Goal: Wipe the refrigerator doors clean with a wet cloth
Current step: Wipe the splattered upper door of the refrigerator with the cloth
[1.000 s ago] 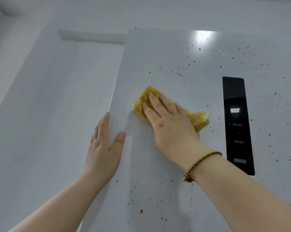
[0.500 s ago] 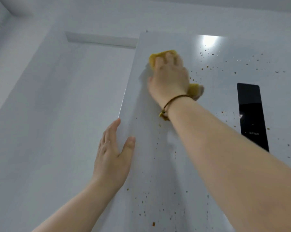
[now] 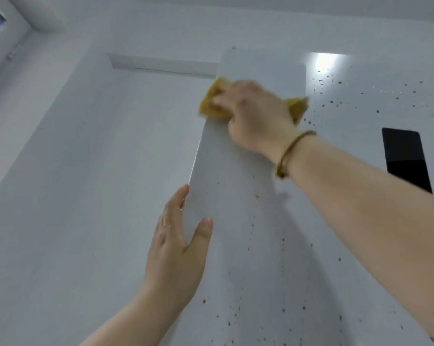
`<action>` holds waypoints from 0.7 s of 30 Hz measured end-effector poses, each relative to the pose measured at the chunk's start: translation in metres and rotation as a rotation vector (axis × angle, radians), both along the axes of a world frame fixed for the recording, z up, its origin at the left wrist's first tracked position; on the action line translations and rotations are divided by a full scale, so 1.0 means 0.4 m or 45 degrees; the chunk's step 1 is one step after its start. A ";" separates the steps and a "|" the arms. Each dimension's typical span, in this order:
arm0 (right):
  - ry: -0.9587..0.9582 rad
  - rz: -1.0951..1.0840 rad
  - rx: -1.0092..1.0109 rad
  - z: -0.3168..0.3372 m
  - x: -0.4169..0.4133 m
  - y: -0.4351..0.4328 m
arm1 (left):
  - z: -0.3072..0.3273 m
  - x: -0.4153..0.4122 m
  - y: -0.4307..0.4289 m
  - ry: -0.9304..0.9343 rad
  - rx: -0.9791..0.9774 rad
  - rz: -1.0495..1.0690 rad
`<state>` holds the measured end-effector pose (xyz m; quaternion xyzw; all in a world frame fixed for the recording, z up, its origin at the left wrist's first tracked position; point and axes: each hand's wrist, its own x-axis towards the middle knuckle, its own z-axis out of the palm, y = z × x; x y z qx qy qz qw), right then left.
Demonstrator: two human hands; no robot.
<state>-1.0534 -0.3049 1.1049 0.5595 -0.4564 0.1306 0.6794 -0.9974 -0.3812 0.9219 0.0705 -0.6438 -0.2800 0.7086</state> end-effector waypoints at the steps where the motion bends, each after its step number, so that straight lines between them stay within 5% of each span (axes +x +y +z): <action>1: 0.212 0.073 0.106 -0.046 -0.009 -0.017 | 0.002 -0.002 -0.001 0.006 -0.028 0.027; 4: 0.466 0.052 0.232 -0.088 -0.050 -0.009 | 0.003 -0.001 0.004 -0.050 -0.094 0.123; 10: -0.307 -0.121 -0.214 0.083 -0.030 0.049 | -0.005 -0.010 0.008 -0.128 -0.146 0.246; 12: -0.316 -0.182 -0.316 0.040 -0.005 0.015 | -0.005 -0.014 0.009 -0.127 -0.156 0.303; 17: 0.051 -0.175 0.081 0.000 -0.012 0.012 | -0.002 -0.014 0.009 -0.091 -0.128 0.370; 21: -0.302 -0.231 -0.244 0.113 -0.098 0.126 | -0.004 -0.010 0.013 -0.108 -0.111 0.348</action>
